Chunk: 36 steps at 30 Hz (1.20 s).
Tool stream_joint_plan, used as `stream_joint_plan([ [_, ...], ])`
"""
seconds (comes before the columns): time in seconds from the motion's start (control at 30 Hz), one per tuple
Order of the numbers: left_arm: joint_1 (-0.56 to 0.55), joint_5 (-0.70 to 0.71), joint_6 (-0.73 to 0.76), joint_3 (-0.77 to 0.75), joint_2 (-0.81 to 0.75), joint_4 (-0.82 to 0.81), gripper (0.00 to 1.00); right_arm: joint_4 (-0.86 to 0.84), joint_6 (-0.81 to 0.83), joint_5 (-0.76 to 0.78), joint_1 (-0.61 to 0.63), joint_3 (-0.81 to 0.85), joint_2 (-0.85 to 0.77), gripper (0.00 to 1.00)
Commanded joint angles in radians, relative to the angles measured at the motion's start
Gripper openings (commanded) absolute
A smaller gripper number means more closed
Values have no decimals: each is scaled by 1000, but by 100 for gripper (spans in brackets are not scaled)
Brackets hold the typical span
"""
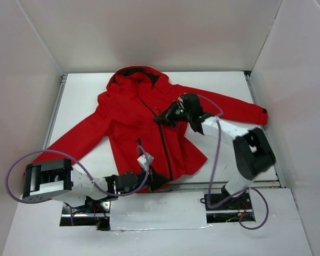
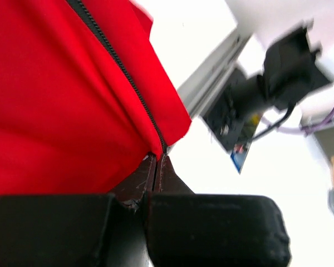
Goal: Zip up the jacket
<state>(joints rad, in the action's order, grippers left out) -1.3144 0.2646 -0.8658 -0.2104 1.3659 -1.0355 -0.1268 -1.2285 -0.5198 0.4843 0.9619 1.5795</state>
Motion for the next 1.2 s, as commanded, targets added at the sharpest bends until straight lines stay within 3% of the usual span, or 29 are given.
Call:
stream_joint_plan([
  [0.0,-101,-62,1,0,7,83,0,-235,-31,11,-65,219,162,0],
  [0.13,-158,-4,2,-29,-5,144,0,-287,-89,-37,-108,519,410,0],
  [0.27,-195,21,-13,-17,-37,155,0,-104,-46,-26,-133,856,656,0],
  [0.53,-236,64,-12,55,-123,147,0,79,-5,20,-251,1386,898,0],
  [0.67,-238,105,-28,86,-168,181,0,-17,29,23,-305,1370,822,0],
  [0.83,-238,223,-84,112,-200,229,0,56,124,24,-309,1532,820,0],
  [0.93,-238,275,-107,91,-197,297,0,58,135,1,-312,1526,824,0],
  [1.13,-238,272,-140,94,-169,282,0,26,152,-22,-317,1528,832,0],
  [1.17,-238,289,-156,88,-171,304,0,15,143,-29,-316,1528,833,4],
])
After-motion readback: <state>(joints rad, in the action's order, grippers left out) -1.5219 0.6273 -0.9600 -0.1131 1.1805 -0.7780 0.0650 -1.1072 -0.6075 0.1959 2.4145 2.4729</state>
